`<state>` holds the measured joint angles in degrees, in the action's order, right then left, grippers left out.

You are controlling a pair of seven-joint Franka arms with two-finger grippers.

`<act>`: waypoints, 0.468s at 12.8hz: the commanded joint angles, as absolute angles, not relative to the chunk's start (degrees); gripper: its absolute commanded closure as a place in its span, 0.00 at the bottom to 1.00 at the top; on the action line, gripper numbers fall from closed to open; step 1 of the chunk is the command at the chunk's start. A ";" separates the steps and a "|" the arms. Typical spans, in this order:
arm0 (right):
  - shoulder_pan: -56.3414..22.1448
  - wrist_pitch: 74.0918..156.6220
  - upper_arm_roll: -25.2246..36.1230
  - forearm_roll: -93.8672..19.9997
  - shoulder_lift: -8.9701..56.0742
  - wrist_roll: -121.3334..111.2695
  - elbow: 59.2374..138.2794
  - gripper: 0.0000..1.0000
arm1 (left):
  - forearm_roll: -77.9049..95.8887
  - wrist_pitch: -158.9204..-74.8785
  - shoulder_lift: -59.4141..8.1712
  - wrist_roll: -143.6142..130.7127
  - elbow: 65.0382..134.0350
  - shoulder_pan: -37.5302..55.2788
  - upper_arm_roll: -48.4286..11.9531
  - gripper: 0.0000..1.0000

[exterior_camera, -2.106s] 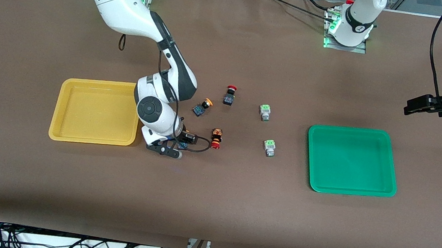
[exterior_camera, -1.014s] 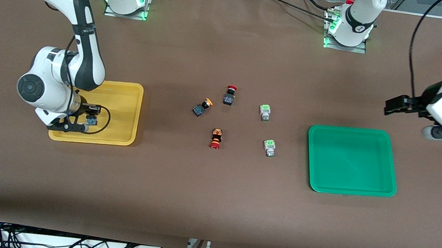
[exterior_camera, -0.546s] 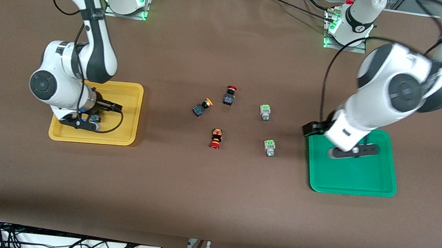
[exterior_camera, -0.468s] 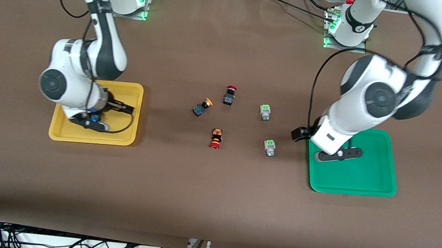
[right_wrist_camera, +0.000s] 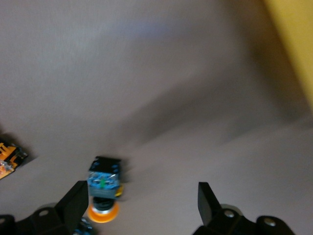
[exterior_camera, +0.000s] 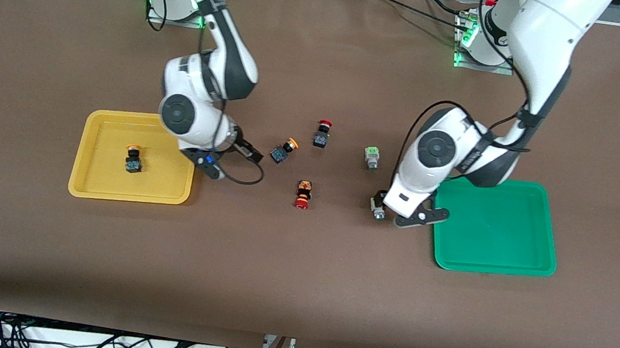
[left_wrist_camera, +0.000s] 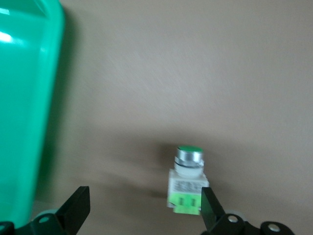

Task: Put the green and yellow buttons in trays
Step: 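Release the button in the tray while the left gripper grasps a green button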

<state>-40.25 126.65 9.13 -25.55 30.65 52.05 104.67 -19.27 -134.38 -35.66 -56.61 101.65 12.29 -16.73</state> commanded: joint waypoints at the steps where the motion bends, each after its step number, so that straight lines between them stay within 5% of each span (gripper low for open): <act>1: -44.90 131.12 9.76 -30.48 34.09 56.95 104.06 0.01 | -22.32 -135.96 -37.88 -61.08 100.90 13.53 -16.61 0.00; 4: -47.71 136.04 9.76 -32.60 36.73 57.65 104.41 0.02 | -22.41 -136.14 -38.84 -63.71 100.72 14.50 -17.31 0.00; 6: -48.69 137.46 9.84 -32.52 37.70 57.66 104.50 0.23 | -24.42 -136.40 -39.63 -64.25 100.28 14.41 -17.49 0.08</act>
